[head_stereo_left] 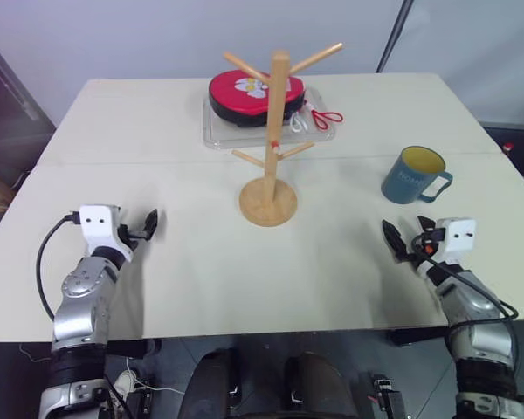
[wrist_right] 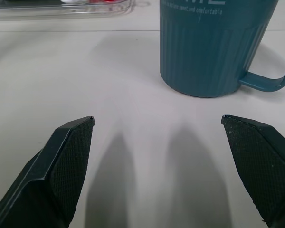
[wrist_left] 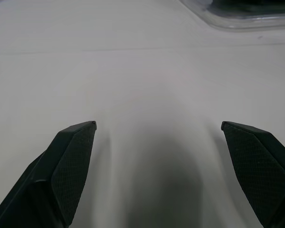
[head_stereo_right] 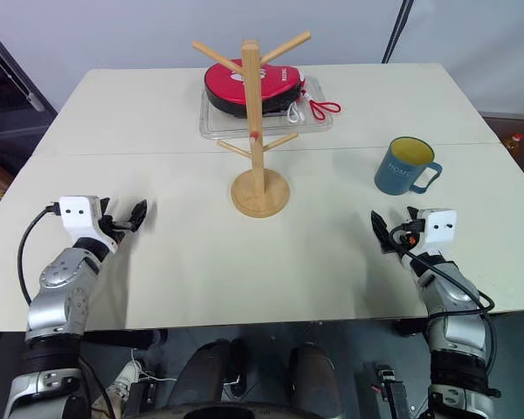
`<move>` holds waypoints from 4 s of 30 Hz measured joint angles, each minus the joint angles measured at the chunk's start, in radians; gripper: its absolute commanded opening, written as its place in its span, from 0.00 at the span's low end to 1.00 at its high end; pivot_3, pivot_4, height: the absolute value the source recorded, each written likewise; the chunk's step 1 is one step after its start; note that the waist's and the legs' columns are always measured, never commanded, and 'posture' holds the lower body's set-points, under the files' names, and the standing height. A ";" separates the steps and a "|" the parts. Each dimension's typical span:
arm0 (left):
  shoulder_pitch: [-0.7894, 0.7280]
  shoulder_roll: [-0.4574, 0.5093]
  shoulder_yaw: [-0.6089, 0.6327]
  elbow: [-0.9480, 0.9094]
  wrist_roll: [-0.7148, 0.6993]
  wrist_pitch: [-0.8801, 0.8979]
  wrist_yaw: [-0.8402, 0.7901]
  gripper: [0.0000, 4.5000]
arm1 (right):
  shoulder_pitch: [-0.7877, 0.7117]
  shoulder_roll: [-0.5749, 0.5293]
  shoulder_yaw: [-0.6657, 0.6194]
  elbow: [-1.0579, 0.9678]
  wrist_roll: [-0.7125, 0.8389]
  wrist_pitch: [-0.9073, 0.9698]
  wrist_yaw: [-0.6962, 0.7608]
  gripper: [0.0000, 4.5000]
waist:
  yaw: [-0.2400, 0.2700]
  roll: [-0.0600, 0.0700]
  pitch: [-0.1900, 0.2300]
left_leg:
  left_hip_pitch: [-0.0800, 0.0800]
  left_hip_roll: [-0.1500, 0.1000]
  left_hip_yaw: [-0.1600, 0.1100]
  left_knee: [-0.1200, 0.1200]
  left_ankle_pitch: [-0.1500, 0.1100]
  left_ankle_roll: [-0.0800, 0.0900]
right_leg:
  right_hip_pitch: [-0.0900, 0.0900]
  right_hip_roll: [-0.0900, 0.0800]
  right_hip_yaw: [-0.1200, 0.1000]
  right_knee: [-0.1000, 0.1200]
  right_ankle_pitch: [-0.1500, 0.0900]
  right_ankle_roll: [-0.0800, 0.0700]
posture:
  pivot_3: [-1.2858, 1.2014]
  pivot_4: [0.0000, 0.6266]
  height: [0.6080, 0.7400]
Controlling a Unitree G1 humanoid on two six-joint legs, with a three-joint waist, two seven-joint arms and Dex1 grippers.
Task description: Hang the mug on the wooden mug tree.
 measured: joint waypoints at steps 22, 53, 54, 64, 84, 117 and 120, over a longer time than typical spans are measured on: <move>0.020 -0.025 -0.155 -0.140 -0.040 0.055 -0.214 1.00 | 0.090 -0.022 -0.038 -0.091 -0.013 0.018 -0.095 0.99 | 0.002 0.000 0.000 | 0.000 0.000 0.000 0.000 0.000 0.000 | 0.000 0.000 0.000 0.000 0.000 0.000 | 0.52 0.24 1.00; -0.045 0.011 -0.480 -0.412 -0.129 0.103 -0.570 1.00 | -0.372 -0.107 -0.032 0.554 -0.206 -0.212 -0.296 0.99 | -0.002 0.003 -0.001 | 0.001 -0.001 0.001 0.001 0.001 -0.001 | 0.001 0.001 0.001 0.001 0.000 0.000 | 0.52 0.24 1.00; -0.050 0.010 -0.480 -0.412 -0.129 0.103 -0.569 1.00 | -0.383 -0.107 -0.031 0.573 -0.209 -0.225 -0.298 0.99 | -0.003 0.003 -0.001 | 0.001 0.000 0.001 0.001 0.003 -0.004 | 0.001 0.002 0.001 0.001 0.000 0.000 | 0.52 0.24 1.00; -0.059 0.008 -0.480 -0.412 -0.128 0.101 -0.564 1.00 | -0.458 -0.107 -0.018 0.714 -0.208 -0.279 -0.296 0.88 | -0.004 0.003 -0.001 | 0.001 0.000 0.001 0.001 0.004 -0.005 | 0.001 0.002 0.001 0.001 0.000 0.000 | 0.52 0.24 1.00; -0.023 0.016 -0.448 -0.419 -0.128 0.090 -0.522 1.00 | -0.316 -0.104 0.080 0.396 -0.211 -0.264 -0.135 0.01 | -0.001 0.004 0.000 | 0.000 0.000 0.000 0.000 0.004 -0.005 | 0.000 0.001 0.001 0.001 0.000 0.000 | 0.52 0.24 1.00; -0.158 0.268 -0.070 -0.283 -0.385 0.170 -0.653 1.00 | -0.530 -0.154 0.655 -0.812 -0.619 0.644 0.084 0.01 | -0.002 0.001 0.002 | -0.001 0.000 -0.001 0.001 0.001 -0.001 | -0.002 0.001 0.000 0.001 0.000 0.000 | 0.52 0.24 1.00; -0.154 0.282 -0.063 -0.319 -0.420 0.206 -0.658 1.00 | -0.562 -0.143 0.671 -0.788 -0.638 0.664 0.085 0.01 | -0.006 0.001 0.002 | -0.001 0.000 0.000 0.001 0.001 -0.001 | -0.002 0.001 0.000 0.001 0.000 0.000 | 0.52 0.24 1.00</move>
